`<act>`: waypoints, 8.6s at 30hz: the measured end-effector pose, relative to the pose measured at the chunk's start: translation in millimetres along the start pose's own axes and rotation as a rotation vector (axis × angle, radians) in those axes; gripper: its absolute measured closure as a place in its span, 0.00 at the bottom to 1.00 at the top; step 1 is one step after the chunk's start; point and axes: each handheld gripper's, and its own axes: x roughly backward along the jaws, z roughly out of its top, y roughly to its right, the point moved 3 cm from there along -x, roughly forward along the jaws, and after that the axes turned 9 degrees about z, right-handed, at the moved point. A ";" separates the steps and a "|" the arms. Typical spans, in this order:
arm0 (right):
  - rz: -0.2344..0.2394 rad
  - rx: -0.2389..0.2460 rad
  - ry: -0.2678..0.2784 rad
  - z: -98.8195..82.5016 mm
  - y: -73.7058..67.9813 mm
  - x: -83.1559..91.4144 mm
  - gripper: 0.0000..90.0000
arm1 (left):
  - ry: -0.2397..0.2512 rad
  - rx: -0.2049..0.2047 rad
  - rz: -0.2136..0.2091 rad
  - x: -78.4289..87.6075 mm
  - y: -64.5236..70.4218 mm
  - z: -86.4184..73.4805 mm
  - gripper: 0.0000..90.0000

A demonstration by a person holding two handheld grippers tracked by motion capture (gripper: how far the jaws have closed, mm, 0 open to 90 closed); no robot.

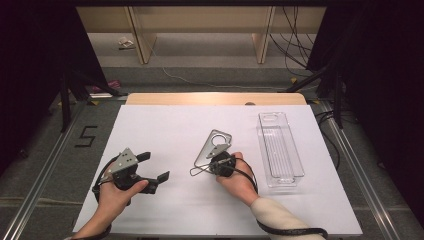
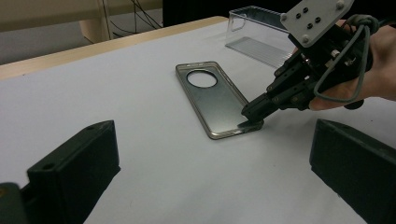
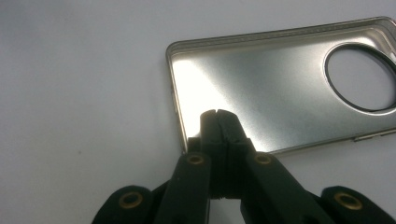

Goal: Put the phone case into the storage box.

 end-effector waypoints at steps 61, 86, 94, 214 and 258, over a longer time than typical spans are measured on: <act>-0.049 -0.032 -0.037 -12.3 14.0 13.1 1.00 | 0.003 -0.001 0.000 0.5 0.4 0.4 0.01; -0.052 0.256 -0.039 13.3 14.1 39.0 0.52 | 0.003 0.000 -0.002 0.5 0.2 0.7 0.01; -0.012 0.360 -0.194 13.5 3.5 30.9 0.43 | 0.007 0.004 -0.002 1.1 -0.2 1.4 0.01; 0.079 0.552 -0.572 32.9 -12.5 -4.0 0.95 | 0.017 0.006 -0.005 2.3 -0.2 3.0 0.02; 0.055 0.539 -0.509 34.4 -17.3 5.3 0.99 | 0.018 0.008 -0.002 2.6 -0.6 3.1 0.02</act>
